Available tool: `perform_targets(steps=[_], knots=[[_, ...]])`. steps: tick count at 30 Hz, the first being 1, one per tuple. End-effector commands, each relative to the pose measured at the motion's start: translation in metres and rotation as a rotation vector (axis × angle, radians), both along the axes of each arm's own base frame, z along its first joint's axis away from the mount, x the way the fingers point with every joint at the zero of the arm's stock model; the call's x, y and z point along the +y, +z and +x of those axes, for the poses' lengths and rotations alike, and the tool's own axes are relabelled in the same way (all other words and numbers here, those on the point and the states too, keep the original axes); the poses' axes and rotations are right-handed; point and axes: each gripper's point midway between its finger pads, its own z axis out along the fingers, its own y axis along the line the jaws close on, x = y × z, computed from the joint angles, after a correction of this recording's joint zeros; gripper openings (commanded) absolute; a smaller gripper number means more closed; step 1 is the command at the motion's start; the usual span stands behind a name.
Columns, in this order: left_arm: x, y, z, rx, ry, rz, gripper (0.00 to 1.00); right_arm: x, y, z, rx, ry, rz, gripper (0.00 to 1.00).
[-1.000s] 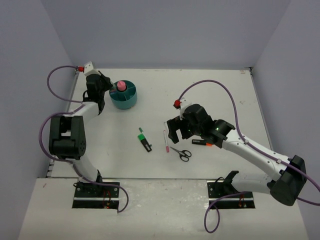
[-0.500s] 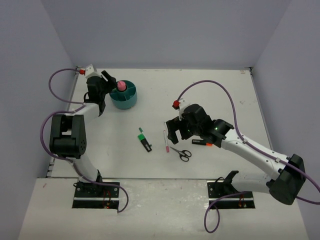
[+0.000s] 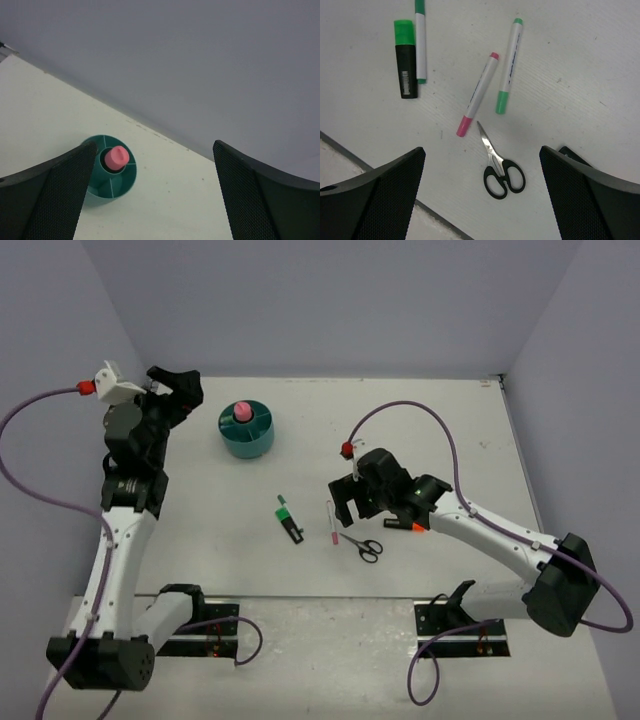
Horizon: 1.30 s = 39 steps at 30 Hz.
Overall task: Sort the stationery into containers
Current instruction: Place the pen in the storage box, then pick up the pen from the center of the board.
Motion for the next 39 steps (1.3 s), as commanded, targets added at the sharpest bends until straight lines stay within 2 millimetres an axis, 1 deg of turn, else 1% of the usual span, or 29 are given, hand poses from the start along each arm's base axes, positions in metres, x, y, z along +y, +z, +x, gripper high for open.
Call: perform_targets(steps=[1,3,4,5,7,8,10,11,12,14,15,16,20,24,27,31,37,39], knots=[[-0.014,-0.018,-0.074,0.158,-0.125,0.096,1.00,0.002,0.008,0.022,-0.035,-0.121,0.012,0.99],[-0.011,-0.027,-0.100,0.195,-0.136,0.170,1.00,-0.004,0.008,0.034,-0.042,-0.237,-0.004,0.99],[-0.010,-0.029,-0.113,0.184,-0.138,0.199,1.00,0.006,0.014,0.037,-0.059,-0.246,0.018,0.98],[-0.008,-0.036,-0.121,0.203,-0.142,0.241,1.00,0.017,0.015,0.034,-0.050,-0.214,0.042,0.93],[-0.003,-0.049,-0.134,0.221,-0.127,0.269,1.00,0.045,0.014,0.026,-0.025,-0.147,0.074,0.79],[-0.002,-0.055,-0.138,0.227,-0.123,0.280,1.00,0.056,0.005,0.023,-0.001,-0.127,0.057,0.72],[0.001,-0.085,-0.143,0.253,-0.117,0.299,1.00,0.078,-0.001,0.018,0.024,-0.096,0.020,0.58],[0.004,-0.097,-0.144,0.264,-0.105,0.307,1.00,0.087,-0.007,0.017,0.034,-0.089,-0.004,0.52],[0.008,-0.103,-0.144,0.275,-0.080,0.303,1.00,0.094,-0.011,0.017,0.041,-0.088,-0.015,0.50],[0.009,-0.094,-0.145,0.266,-0.070,0.302,1.00,0.110,-0.025,0.013,0.066,-0.073,-0.052,0.45],[0.008,-0.092,-0.144,0.252,-0.074,0.305,1.00,0.114,-0.028,0.013,0.071,-0.073,-0.068,0.44],[0.007,-0.094,-0.141,0.246,-0.080,0.305,1.00,0.120,-0.036,0.012,0.077,-0.069,-0.099,0.44],[0.002,-0.106,-0.135,0.302,-0.122,0.312,1.00,0.134,-0.059,0.014,0.106,-0.053,-0.172,0.44],[-0.002,-0.104,-0.136,0.282,-0.143,0.310,1.00,0.143,-0.076,0.014,0.127,-0.019,-0.196,0.44],[-0.005,-0.104,-0.138,0.274,-0.157,0.307,1.00,0.149,-0.080,0.015,0.136,-0.002,-0.205,0.43],[-0.006,-0.105,-0.137,0.273,-0.166,0.307,1.00,0.151,-0.077,0.018,0.122,-0.009,-0.204,0.42],[-0.006,-0.105,-0.137,0.271,-0.166,0.307,1.00,0.146,-0.081,0.027,0.096,-0.038,-0.251,0.38],[-0.007,-0.105,-0.137,0.272,-0.169,0.307,1.00,0.147,-0.082,0.029,0.097,-0.040,-0.256,0.37]])
